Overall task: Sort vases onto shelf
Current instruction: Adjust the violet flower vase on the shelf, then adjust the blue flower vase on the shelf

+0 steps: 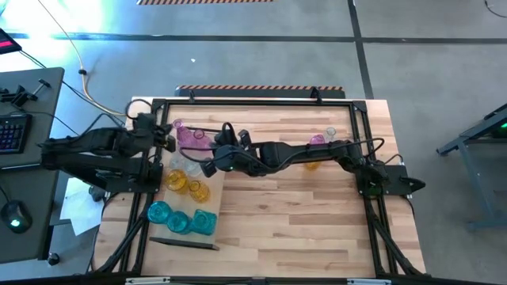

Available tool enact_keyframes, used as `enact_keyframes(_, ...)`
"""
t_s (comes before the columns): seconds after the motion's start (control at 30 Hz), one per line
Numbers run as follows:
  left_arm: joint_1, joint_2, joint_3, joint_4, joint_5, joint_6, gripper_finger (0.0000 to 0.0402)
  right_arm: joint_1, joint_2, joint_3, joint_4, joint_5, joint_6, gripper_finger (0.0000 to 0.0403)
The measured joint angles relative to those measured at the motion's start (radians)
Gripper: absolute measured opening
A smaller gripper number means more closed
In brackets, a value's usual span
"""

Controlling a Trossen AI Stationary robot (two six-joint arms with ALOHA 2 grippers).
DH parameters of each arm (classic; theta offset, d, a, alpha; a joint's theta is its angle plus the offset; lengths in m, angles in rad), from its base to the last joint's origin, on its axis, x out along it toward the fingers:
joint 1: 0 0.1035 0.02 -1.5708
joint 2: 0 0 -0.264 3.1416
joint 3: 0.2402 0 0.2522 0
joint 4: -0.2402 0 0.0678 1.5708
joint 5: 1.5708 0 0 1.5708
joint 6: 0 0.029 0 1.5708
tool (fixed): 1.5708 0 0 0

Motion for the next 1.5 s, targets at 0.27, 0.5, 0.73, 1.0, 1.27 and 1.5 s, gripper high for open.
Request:
enact_keyframes(0.27, 0.0, -0.02, 0.191, -0.007, 0.023, 0.162, 0.0005, 0.008, -0.08, -0.001, -0.196, 0.001, 0.042, 0.0)
enact_keyframes(0.5, 0.0, -0.021, 0.338, 0.017, 0.181, 0.358, 0.0005, 0.006, -0.194, 0.0, -0.345, -0.185, -0.004, 0.0)
enact_keyframes(0.73, 0.0, -0.02, 0.391, 0.031, 0.199, 0.442, 0.0005, 0.001, -0.237, 0.0, -0.5, -0.38, 0.033, 0.0002)
enact_keyframes(1.0, 0.0, -0.013, 0.391, 0.022, 0.193, 0.426, 0.0005, 0.097, -0.133, -0.001, -0.374, -0.423, 0.316, 0.0)
enact_keyframes(1.27, 0.0, -0.012, 0.391, 0.019, 0.181, 0.425, 0.0005, 0.253, -0.07, -0.001, -0.46, -0.161, 0.698, 0.0)
enact_keyframes(1.5, 0.0, -0.012, 0.392, 0.018, 0.159, 0.408, 0.0005, 0.303, -0.067, -0.001, -0.463, -0.224, 0.783, 0.0)
